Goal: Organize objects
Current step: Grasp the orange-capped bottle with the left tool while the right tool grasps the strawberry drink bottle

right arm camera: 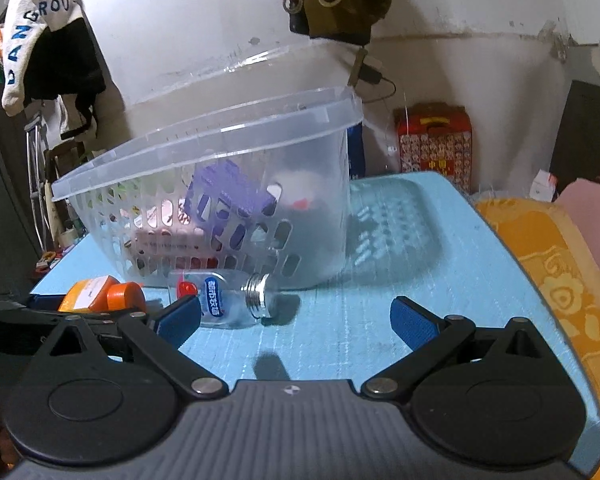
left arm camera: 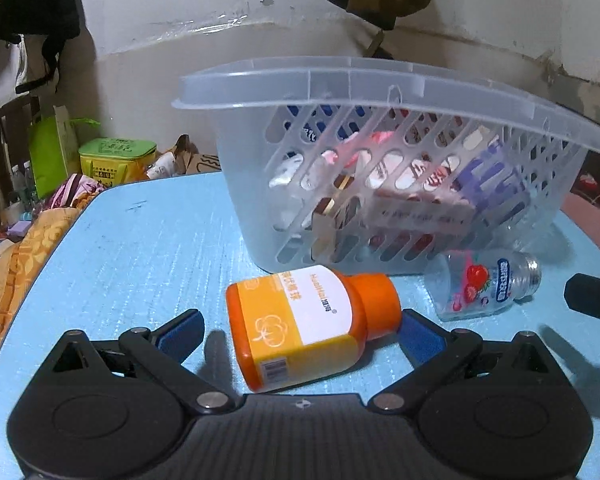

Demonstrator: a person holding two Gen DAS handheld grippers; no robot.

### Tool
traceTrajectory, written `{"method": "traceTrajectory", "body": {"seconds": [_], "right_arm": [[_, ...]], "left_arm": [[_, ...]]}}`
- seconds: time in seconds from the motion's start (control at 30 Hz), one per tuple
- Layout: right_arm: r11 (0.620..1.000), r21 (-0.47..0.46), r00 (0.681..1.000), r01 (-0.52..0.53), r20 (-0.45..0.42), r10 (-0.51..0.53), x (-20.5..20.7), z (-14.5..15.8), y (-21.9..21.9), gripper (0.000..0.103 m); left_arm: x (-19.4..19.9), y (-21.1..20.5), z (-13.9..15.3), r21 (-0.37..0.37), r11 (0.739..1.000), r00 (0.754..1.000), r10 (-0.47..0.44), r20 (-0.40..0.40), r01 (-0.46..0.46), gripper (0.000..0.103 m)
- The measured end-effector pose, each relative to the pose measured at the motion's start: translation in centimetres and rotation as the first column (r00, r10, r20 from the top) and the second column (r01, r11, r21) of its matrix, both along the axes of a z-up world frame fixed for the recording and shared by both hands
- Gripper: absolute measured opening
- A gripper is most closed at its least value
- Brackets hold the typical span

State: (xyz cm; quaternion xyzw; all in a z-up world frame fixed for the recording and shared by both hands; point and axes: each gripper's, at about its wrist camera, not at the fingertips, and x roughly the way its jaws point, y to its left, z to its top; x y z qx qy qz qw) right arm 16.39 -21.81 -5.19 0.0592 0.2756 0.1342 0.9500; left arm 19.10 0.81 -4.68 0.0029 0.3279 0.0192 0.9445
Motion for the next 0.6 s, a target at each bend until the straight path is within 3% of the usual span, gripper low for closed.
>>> {"method": "traceTrajectory", "body": {"seconds": [0.07,0.4,0.6], "right_arm": [[1.0,-0.004,1.0,-0.001,-0.022,0.001,0.2,-0.2,0.4,0.103],[0.995,0.102,0.993,0.0,-0.12,0.012,2.7,-0.9,3.4,0.103],[0.999,0.047,0.992,0.012,-0.127,-0.006,4.3,-1.1,5.7,0.103]], "left_arm": [[-0.4,0.0,0.1,-0.005,1.0,1.0,-0.009,0.013,0.009,0.089],[-1.8,2.8,0.3,-0.004,0.999,0.999,0.034,0.022,-0.034,0.089],[-2.1,2.7,0.0,0.022,1.0,0.999,0.019,0.03,-0.019,0.089]]}}
